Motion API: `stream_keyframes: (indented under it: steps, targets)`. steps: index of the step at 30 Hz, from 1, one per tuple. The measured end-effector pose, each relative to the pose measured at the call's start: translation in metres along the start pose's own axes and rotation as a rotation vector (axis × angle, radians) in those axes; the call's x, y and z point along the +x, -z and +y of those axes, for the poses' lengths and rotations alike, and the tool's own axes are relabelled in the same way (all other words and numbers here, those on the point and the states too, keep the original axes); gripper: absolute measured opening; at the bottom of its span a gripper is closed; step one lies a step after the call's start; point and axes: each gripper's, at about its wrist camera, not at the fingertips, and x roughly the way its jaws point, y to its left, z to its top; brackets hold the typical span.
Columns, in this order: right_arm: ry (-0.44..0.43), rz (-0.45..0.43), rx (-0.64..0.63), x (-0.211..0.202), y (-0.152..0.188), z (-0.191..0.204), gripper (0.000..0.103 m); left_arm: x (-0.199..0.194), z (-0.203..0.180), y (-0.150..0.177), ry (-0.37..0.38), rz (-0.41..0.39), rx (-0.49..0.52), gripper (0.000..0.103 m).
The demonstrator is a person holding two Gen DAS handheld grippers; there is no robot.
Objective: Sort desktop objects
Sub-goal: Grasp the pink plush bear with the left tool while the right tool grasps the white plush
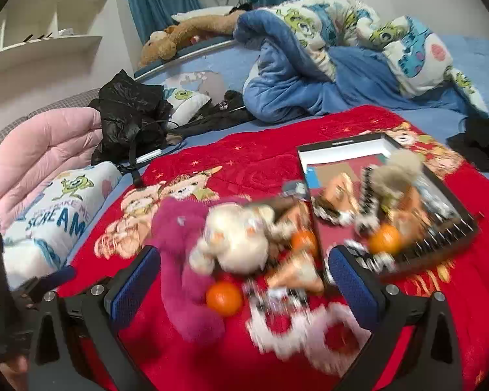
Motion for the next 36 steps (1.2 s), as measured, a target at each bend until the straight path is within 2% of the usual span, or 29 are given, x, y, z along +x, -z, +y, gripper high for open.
stream_keyframes:
  steps: [6,11,14,18,24,28,34,36]
  targets:
    - [-0.016,0.091,0.011,0.059,-0.028,0.005,0.101,0.049,-0.009,-0.031,0.017,0.017,0.019,0.103]
    - [-0.006,0.18,0.017,0.094,-0.025,0.001,0.097,0.084,-0.015,-0.039,0.022,0.049,0.027,0.103]
    - [-0.018,0.205,0.024,0.098,-0.019,-0.005,0.097,0.094,-0.02,-0.039,0.043,0.048,0.041,0.103]
    - [-0.008,0.266,0.014,0.112,-0.008,-0.008,0.092,0.1,-0.024,-0.036,0.065,0.032,0.068,0.103]
    - [-0.005,0.268,0.008,0.116,-0.005,-0.01,0.09,0.103,-0.02,-0.025,0.103,0.0,0.048,0.103]
    - [0.001,0.284,-0.035,0.116,-0.001,-0.006,0.089,0.104,-0.018,-0.018,0.104,0.019,0.046,0.103]
    - [0.007,0.297,-0.077,0.117,0.005,-0.003,0.07,0.108,-0.02,-0.012,0.1,0.055,0.046,0.103]
    - [0.03,0.301,-0.088,0.117,0.006,-0.005,0.056,0.11,-0.027,-0.01,0.13,0.081,0.071,0.087]
